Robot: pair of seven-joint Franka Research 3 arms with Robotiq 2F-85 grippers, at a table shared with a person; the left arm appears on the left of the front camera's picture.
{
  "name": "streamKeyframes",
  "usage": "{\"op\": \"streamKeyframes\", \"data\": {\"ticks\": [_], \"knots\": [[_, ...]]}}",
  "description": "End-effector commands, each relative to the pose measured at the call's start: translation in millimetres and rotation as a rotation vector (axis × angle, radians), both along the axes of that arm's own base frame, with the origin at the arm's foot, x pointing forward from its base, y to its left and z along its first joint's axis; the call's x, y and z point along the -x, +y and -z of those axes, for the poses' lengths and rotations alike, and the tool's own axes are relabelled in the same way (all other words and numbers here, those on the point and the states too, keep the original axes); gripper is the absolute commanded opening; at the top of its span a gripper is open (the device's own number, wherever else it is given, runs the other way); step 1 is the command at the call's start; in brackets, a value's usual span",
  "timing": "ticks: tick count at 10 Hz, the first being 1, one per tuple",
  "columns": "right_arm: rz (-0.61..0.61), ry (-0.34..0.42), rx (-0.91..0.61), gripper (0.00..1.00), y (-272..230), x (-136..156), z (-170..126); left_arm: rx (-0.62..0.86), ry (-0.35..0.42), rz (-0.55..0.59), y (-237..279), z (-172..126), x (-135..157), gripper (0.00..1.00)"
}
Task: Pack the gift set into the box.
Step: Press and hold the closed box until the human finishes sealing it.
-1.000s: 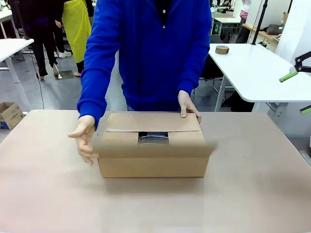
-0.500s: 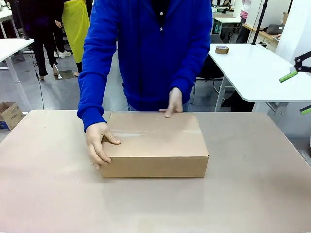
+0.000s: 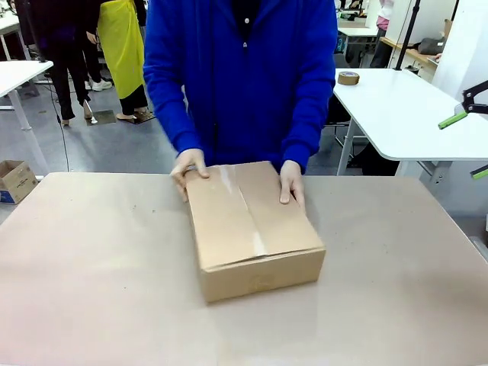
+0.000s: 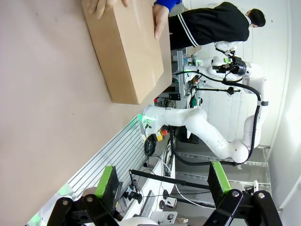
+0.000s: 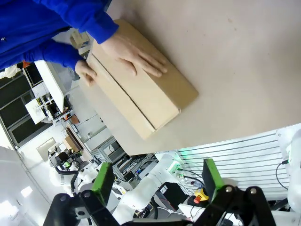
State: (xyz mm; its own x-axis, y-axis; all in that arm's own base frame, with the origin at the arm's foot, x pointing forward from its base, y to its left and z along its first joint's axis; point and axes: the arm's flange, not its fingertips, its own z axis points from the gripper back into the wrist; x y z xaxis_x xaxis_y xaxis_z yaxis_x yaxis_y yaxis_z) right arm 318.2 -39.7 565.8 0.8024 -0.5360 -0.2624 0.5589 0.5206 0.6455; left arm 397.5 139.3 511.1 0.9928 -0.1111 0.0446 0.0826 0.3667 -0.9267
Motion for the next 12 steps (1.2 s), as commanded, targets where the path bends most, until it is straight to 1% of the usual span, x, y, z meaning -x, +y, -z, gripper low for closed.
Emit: {"op": "streamKeyframes", "data": {"ticks": [1, 5, 6, 7, 8, 9, 10, 11, 12], "knots": [[0.003, -0.009, -0.011, 1.00, -1.4, 0.0, 0.2, -0.012, -0.006, 0.001, -0.5, 0.8, 2.9, 1.00], [0.000, 0.000, 0.000, 1.00, 0.0, 0.0, 0.0, 0.000, 0.000, 0.000, 0.0, 0.0, 0.0, 1.00], [-0.127, 0.020, 0.035, 1.00, 29.3, -21.5, 6.2, -0.042, -0.028, 0.166, -37.4, 7.8, -25.9, 1.00], [-0.254, 0.000, 0.068, 1.00, 68.2, -44.4, 16.6, 0.006, -0.111, 0.345, -75.9, 12.7, -48.5, 1.00], [-0.397, -0.088, 0.108, 1.00, 114.9, -66.0, 29.2, 0.046, -0.211, 0.446, -120.0, 21.0, -69.3, 1.00], [-0.526, -0.199, 0.071, 1.00, 151.3, -76.4, 38.3, 0.070, -0.363, 0.557, -168.6, 36.5, -85.4, 1.00], [-0.699, -0.424, 0.010, 1.00, 186.3, -78.2, 49.4, 0.092, -0.575, 0.609, -205.6, 56.6, -95.9, 1.00], [-0.900, -0.539, -0.170, 1.00, 207.5, -66.2, 59.9, 0.077, -0.804, 0.569, -220.7, 78.0, -101.2, 1.00], [-1.058, -0.390, -0.442, 1.00, 200.7, -45.5, 59.6, 0.078, -0.832, 0.501, -207.8, 82.6, -95.7, 1.00]]}}
